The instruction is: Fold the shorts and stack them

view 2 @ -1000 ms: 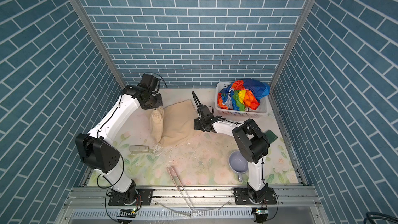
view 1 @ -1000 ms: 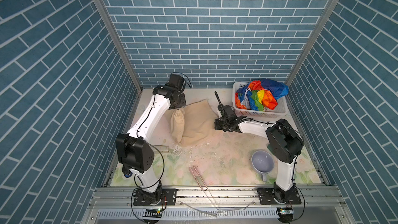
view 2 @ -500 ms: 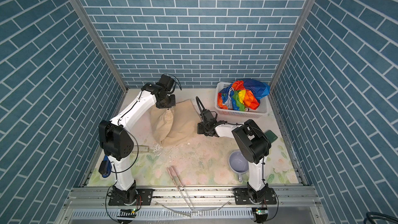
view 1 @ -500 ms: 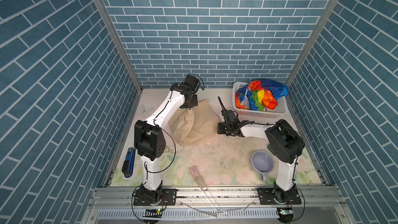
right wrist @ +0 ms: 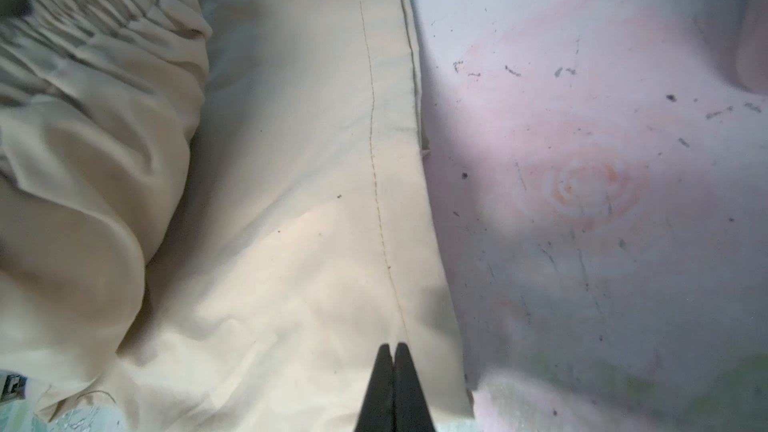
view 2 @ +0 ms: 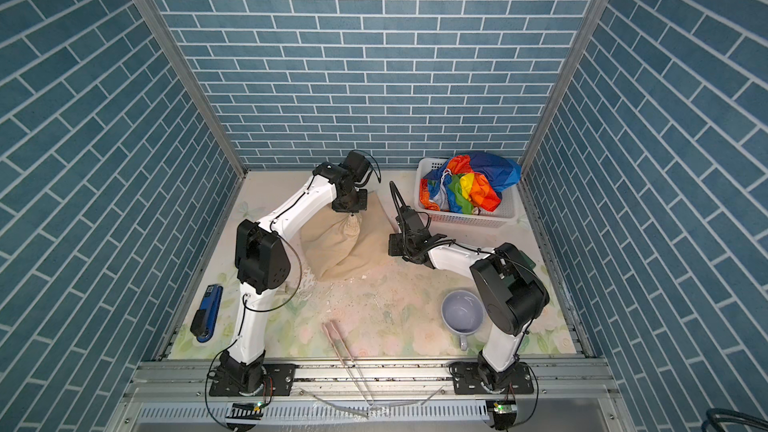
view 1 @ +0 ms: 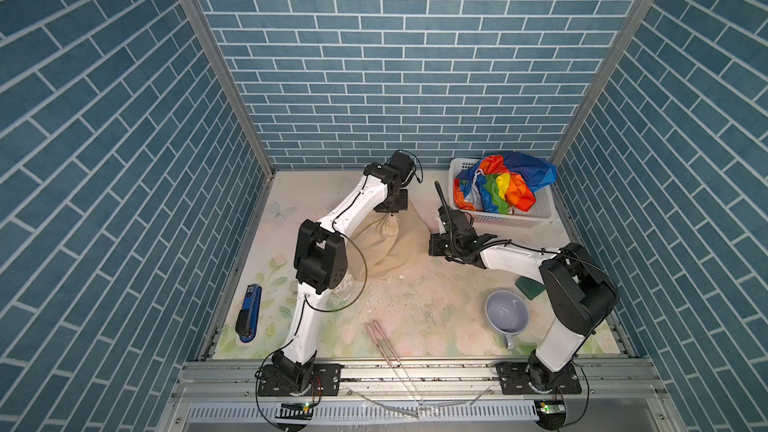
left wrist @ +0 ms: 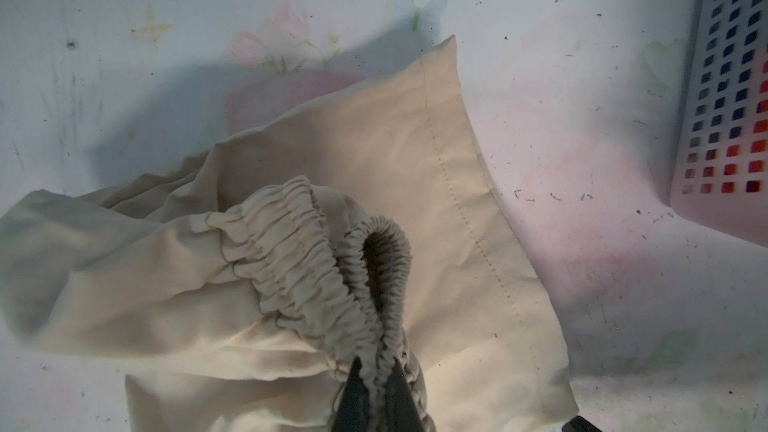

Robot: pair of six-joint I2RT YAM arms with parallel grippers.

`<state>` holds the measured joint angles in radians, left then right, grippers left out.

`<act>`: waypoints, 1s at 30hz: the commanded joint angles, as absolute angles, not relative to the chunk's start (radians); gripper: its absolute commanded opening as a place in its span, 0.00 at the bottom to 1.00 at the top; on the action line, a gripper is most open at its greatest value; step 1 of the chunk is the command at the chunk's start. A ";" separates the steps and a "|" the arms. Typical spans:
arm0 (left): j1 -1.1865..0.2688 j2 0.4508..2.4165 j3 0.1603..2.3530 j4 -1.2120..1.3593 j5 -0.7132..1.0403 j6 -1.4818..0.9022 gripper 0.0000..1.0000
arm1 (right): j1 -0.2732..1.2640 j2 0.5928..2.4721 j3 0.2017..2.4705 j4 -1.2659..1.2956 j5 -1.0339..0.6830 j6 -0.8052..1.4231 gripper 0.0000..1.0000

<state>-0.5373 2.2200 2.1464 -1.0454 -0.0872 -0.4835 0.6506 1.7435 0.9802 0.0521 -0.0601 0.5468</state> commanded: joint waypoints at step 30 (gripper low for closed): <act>-0.584 2.461 2.356 -1.080 -0.079 -0.564 0.00 | 0.604 1.886 0.959 0.159 -0.236 0.674 0.00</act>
<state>-0.5766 2.4584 2.3260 -1.0763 -0.0807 -0.5438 0.6075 1.9152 0.9997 0.1822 -0.2340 0.6758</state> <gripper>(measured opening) 0.085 0.043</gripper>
